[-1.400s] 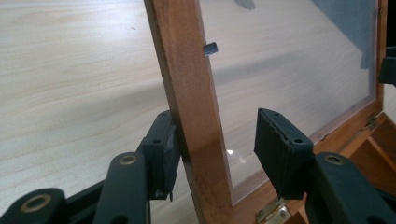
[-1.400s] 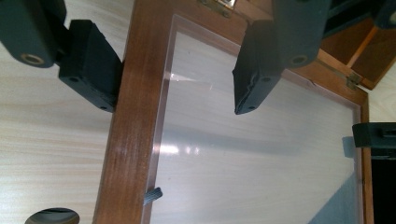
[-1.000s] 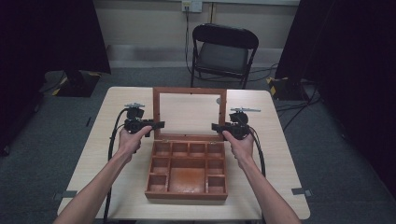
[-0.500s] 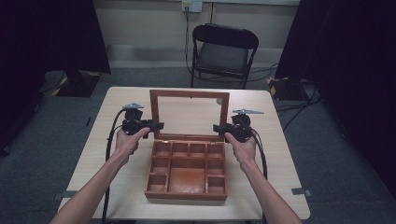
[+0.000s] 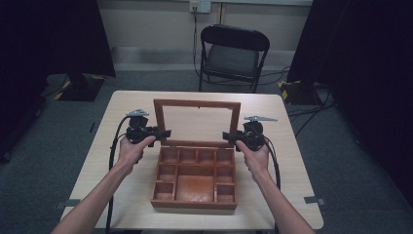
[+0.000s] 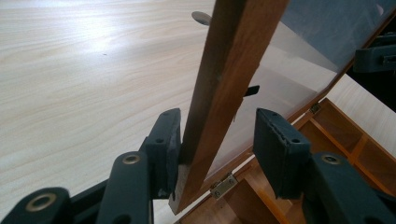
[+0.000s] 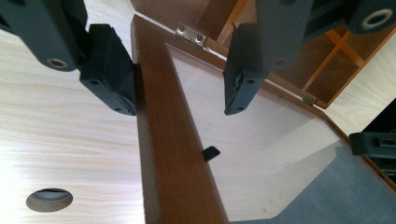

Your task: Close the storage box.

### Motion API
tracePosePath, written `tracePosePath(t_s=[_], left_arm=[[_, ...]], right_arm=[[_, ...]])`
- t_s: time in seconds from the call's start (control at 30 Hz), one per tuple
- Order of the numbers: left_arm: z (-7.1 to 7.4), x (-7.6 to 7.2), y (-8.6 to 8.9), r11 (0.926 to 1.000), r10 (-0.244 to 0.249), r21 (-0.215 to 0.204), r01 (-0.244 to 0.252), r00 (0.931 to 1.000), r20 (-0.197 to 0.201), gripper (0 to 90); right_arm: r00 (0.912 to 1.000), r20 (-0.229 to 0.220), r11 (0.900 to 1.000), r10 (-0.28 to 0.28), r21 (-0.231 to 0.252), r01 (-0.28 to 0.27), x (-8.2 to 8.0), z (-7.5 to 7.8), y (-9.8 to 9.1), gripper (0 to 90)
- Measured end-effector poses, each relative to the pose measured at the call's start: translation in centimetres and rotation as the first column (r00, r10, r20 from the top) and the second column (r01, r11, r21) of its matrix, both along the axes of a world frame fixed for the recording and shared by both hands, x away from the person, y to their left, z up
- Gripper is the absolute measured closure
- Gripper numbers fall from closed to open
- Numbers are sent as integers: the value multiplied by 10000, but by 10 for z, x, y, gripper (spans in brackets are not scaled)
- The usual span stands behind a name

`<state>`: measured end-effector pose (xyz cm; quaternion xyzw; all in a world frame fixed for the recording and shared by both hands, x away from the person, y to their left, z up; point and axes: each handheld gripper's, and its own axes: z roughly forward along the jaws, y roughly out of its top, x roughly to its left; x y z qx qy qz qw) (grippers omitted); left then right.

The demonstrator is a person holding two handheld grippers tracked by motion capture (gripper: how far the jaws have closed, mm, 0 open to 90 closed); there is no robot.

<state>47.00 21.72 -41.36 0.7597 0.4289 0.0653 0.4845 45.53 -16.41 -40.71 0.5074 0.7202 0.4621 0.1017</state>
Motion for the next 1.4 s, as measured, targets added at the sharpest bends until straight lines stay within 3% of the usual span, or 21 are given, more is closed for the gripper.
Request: tracePosePath(t_s=[0.63, 0.83, 1.23, 1.4], left_arm=[[3, -14, 0, 9997, -223, 21, 223, 9996, 164, 472], [6, -19, -1, 9990, -346, 279, 338, 9990, 289, 465], [10, -35, 3, 9999, -93, -58, 97, 9985, 546, 436], [13, -39, 0, 9997, -239, 28, 238, 9977, 632, 343]], right_arm=[[9998, -61, 9997, 195, 148, -194, -15, 6, -4, 412], [9998, -9, 9996, 202, 179, -201, -20, 10, -5, 395], [9994, -94, 9991, 335, 264, -332, -26, 8, -8, 355], [9991, -162, 9989, 392, 244, -388, -28, 8, -8, 353]])
